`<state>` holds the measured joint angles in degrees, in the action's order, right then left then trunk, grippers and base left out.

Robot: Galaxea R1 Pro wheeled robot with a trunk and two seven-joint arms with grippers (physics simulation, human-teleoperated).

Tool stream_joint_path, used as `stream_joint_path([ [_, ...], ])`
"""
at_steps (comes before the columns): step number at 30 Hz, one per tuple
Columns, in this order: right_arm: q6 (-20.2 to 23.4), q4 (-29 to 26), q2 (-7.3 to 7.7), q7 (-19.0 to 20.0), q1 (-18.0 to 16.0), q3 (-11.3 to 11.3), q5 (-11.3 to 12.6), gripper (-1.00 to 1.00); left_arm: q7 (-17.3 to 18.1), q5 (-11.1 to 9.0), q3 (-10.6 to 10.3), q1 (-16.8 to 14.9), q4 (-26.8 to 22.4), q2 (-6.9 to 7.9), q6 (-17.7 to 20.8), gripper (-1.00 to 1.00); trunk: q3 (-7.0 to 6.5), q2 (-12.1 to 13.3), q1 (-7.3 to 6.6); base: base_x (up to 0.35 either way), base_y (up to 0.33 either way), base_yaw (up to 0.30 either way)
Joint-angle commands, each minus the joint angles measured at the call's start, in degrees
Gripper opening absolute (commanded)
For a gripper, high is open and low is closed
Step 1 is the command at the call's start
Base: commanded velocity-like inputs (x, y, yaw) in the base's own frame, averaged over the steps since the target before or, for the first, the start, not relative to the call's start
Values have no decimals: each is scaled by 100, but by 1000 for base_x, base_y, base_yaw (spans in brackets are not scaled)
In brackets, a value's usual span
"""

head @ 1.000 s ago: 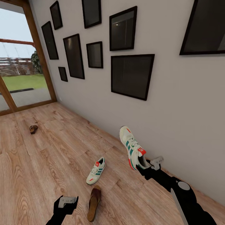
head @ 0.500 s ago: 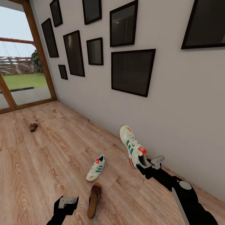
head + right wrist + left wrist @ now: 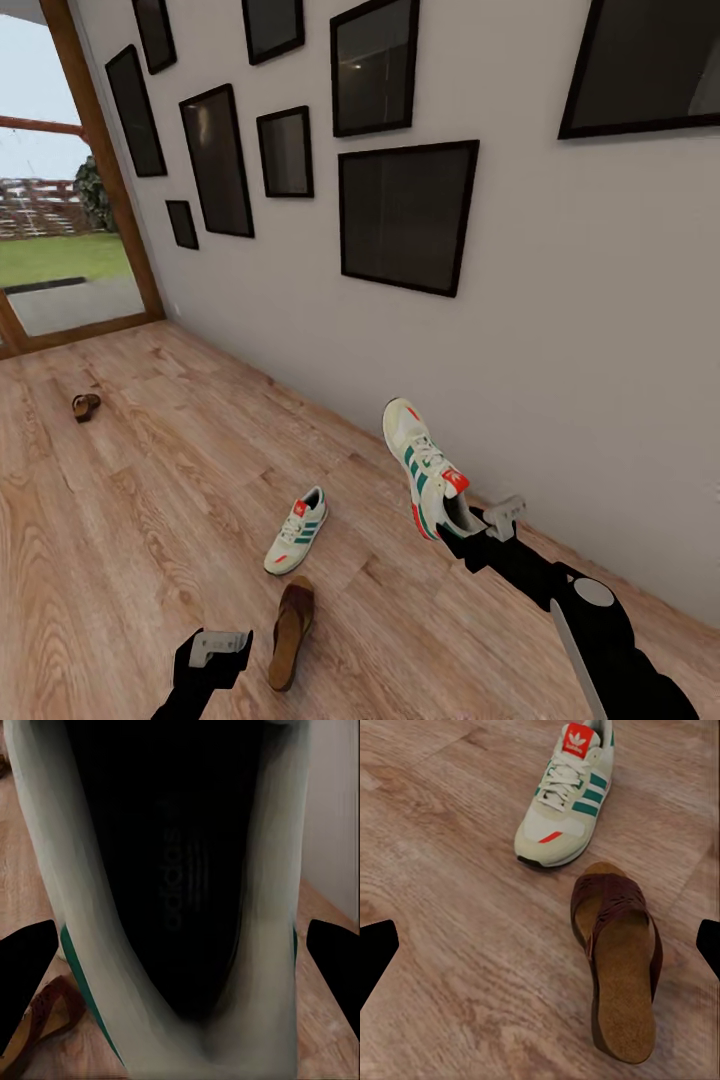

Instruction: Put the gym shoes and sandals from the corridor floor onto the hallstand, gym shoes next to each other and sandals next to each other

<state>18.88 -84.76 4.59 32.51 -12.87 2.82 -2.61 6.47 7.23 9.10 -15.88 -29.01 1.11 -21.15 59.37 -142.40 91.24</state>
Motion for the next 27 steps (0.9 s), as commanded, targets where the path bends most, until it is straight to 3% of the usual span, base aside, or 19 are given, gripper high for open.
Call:
stream_joint_path([
  [1,27,-6,-2,36,-5,7,-19,-100,39,59,48,-3,0,-5,-21,100,24,-44,21,0,0,-271],
  [8,28,-13,-2,37,-5,4,-16,-100,38,59,48,-3,7,-11,-21,100,177,-92,59,0,0,-286],
  [14,28,-14,-2,43,-5,0,-17,-100,43,56,44,-3,-2,-8,-30,100,177,-92,59,0,0,-265],
  [27,19,-14,-2,45,-5,-16,-13,-100,39,52,54,-3,-22,-11,-33,100,177,-92,59,148,-59,-17],
])
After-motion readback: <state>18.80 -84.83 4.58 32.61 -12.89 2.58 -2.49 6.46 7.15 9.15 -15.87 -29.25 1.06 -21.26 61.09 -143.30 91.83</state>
